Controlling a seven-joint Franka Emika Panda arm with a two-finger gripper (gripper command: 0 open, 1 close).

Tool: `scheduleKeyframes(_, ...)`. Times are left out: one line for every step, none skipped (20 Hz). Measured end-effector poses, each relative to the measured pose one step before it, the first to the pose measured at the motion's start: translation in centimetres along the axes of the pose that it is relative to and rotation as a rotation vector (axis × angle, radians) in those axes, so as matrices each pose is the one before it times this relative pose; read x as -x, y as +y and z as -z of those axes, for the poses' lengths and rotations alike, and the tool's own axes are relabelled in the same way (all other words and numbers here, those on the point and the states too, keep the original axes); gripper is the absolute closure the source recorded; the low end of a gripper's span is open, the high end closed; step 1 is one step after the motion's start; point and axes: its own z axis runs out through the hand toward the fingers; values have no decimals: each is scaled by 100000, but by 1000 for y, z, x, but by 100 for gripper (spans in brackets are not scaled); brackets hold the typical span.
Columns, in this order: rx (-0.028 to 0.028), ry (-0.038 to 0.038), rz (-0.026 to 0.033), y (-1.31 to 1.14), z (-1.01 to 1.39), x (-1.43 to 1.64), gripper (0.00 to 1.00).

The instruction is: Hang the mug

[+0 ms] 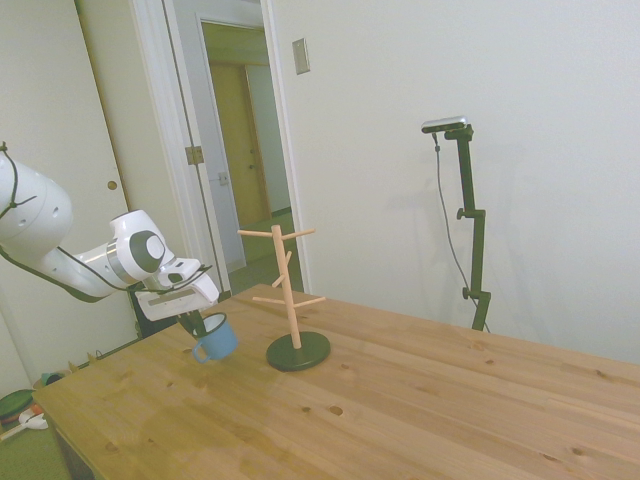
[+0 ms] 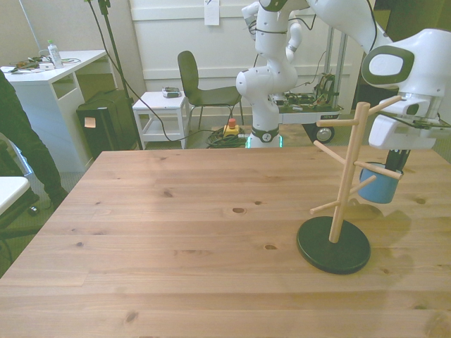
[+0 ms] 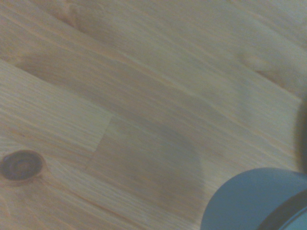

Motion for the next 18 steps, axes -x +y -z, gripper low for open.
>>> scheduleKeyframes(70, 701, 660, 326, 1051, -358, 100)
scheduleKeyframes(-97, 903, 453, 302, 1159, -429, 100)
scheduleKeyframes(-135, 807, 415, 244, 1171, -482, 100)
scheduleKeyframes(-216, 581, 512, 195, 1047, -454, 100)
scheduleKeyframes(-137, 679, 361, 124, 1037, -501, 100)
scheduleKeyframes(-186, 696, 620, 11, 1002, -534, 100)
scheduleKeyframes(-59, 566, 602, -39, 911, -513, 100)
scheduleKeyframes(-27, 492, 426, -93, 842, -447, 100)
scheduleKeyframes(-28, 405, 722, -144, 823, -445, 100)
scheduleKeyframes(-157, 437, 937, -179, 818, -439, 100)
scheduleKeyframes(-145, 377, 915, -206, 818, -444, 100)
scheduleKeyframes(-160, 326, 1087, -211, 784, -481, 100)
scheduleKeyframes(-151, 271, 957, -192, 742, -517, 100)
scheduleKeyframes(-236, 289, 915, -202, 744, -546, 100)
scheduleKeyframes(-271, 280, 969, -178, 707, -584, 100)
scheduleKeyframes(-215, 192, 811, -158, 632, -540, 100)
scheduleKeyframes(-135, 96, 763, -112, 493, -499, 100)
scheduleKeyframes(-70, 33, 746, -80, 360, -440, 100)
